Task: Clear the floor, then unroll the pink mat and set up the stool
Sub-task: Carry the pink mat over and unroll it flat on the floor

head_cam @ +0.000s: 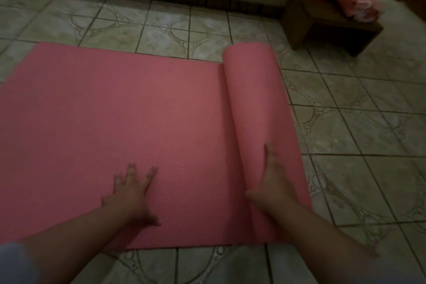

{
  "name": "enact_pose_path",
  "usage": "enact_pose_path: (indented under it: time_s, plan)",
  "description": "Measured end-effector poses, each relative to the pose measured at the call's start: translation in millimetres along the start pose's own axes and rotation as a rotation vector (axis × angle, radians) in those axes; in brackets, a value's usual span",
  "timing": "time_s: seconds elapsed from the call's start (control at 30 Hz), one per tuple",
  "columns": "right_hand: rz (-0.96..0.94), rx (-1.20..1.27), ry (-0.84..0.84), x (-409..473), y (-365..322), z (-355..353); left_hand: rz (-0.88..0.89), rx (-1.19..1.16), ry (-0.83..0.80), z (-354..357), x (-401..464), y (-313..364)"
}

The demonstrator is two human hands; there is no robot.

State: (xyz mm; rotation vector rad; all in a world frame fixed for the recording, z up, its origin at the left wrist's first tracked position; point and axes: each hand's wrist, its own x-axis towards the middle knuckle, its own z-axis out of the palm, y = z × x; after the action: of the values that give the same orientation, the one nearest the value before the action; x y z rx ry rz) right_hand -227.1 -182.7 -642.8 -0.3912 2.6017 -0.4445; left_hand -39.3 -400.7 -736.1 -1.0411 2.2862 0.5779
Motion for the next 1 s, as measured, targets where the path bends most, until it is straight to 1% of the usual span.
enact_pose_path:
  time_s: [0.13,0.2,0.27,0.37,0.47,0.53,0.6,0.63,0.7,0.73,0.77,0.83,0.9,1.0]
  plan:
    - [-0.087,0.107,-0.055,-8,-19,12,-0.024,0.016,0.016,-9,0,-44]
    - [-0.094,0.155,-0.057,-10,-25,13,-0.050,-0.012,0.035,-9,-2,-62]
    - [-0.081,0.200,-0.039,-10,-25,6,-0.056,-0.023,0.046,-9,-3,-71]
    - [-0.055,0.175,-0.021,-3,0,-18,-0.063,0.014,0.013,-10,-2,-71]
    - [0.085,0.208,-0.021,8,38,-50,-0.115,0.108,-0.009,-11,-3,-63]
    - [0.181,0.165,0.097,17,56,-69,-0.137,0.144,0.002,-12,-3,-52]
    - [0.166,0.113,0.257,28,64,-77,-0.060,0.136,0.018,-10,-1,-35]
    - [0.148,0.120,0.263,30,64,-76,0.005,0.135,0.034,-8,0,-24]
    - [0.154,0.100,0.147,31,63,-63,0.113,0.133,0.069,-4,3,2]
    - [0.183,0.062,0.090,29,63,-54,0.139,0.129,0.069,-3,4,14]
    - [0.218,0.022,0.056,25,64,-46,0.145,0.123,0.053,-2,4,25]
    - [0.281,-0.070,0.028,20,67,-33,0.102,0.112,-0.013,-1,4,37]
    - [0.308,-0.171,0.045,18,67,-28,0.044,0.127,-0.057,2,1,37]
    - [0.296,-0.219,0.119,17,56,-20,0.023,0.123,-0.035,4,-2,34]
